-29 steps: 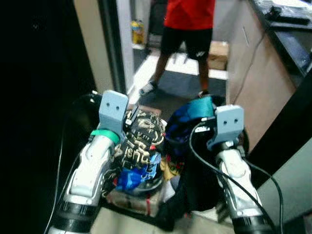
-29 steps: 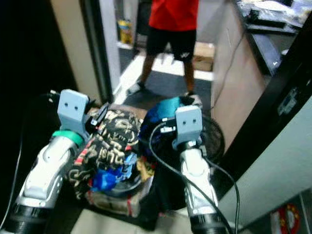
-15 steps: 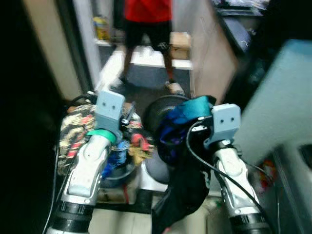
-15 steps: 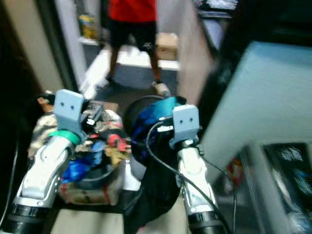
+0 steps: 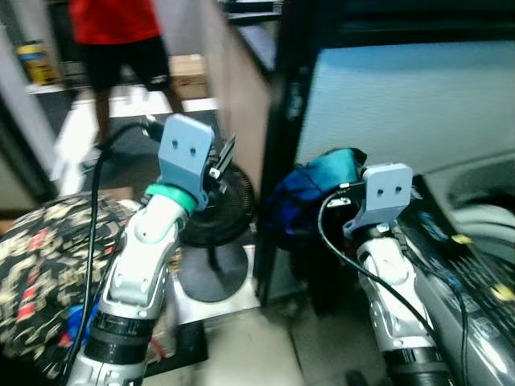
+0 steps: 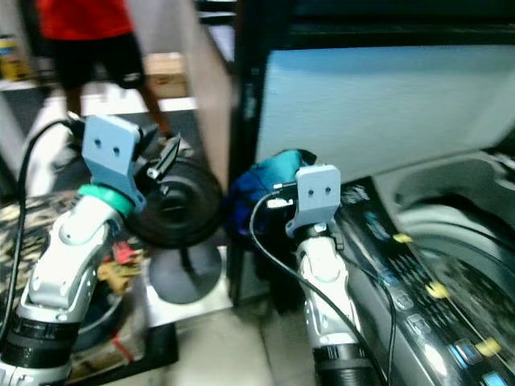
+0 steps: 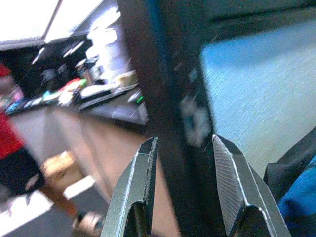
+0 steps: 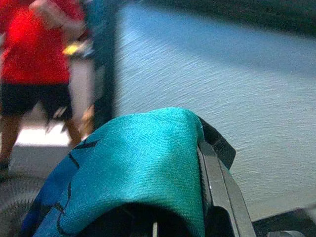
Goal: Clothes washing
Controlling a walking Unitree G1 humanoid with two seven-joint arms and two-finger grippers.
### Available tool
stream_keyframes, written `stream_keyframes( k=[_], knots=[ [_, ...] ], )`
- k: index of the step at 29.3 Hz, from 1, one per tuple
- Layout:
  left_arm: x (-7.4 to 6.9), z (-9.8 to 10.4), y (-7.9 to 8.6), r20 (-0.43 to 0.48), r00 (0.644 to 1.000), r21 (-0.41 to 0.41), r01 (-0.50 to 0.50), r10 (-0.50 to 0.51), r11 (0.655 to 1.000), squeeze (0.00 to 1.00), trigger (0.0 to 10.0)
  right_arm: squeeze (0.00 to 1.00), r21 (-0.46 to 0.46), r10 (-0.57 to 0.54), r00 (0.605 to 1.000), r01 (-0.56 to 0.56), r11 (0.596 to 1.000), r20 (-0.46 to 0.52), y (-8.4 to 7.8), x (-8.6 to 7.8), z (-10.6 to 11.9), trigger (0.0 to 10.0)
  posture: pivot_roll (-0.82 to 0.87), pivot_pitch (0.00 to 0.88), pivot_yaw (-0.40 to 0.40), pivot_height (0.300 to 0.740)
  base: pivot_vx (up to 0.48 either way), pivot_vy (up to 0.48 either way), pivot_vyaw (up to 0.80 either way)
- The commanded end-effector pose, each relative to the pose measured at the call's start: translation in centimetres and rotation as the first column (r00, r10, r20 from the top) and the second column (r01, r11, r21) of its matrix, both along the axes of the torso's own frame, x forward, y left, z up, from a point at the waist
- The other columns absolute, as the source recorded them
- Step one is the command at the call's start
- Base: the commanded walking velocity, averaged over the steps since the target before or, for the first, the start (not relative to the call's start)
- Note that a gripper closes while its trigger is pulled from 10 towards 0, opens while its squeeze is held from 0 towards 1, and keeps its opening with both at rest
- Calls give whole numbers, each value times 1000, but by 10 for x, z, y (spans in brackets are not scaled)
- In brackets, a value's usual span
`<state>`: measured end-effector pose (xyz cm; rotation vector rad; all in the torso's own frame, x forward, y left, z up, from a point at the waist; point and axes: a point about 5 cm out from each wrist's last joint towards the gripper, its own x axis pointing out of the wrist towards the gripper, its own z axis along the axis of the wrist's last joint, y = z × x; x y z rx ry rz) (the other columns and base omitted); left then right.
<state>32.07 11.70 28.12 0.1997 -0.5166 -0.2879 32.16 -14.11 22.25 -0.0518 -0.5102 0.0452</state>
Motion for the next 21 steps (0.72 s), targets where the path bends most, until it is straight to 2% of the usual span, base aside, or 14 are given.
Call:
stream_keyframes(
  k=[1, 5, 8, 21],
  knots=[
    [-2, 10, 3, 29, 1000, -9, 5, -5, 1000, 0, 10000, 0, 51, 8, 998, -11, 999, 62, 0, -2, 13, 10000, 121, 0, 57, 740, 0, 0, -800],
    [-2, 25, 4, 62, 998, -15, 10, -9, 1000, 0, 10000, 0, 114, 36, 993, -49, 992, 115, 5, -2, 30, 10000, 127, 0, 60, 740, 0, 0, -800],
    [-2, 28, 6, 66, 998, -17, 8, -6, 1000, 0, 10000, 0, 135, 48, 990, -66, 989, 133, 8, -1, 35, 10000, 131, 0, 62, 740, 0, 0, -800],
    [-2, 31, 9, 55, 998, -34, -8, 10, 999, 0, 10000, 0, 172, 71, 987, -96, 980, 144, 14, 0, 41, 10000, 138, 0, 59, 740, 0, 0, -800]
  ],
)
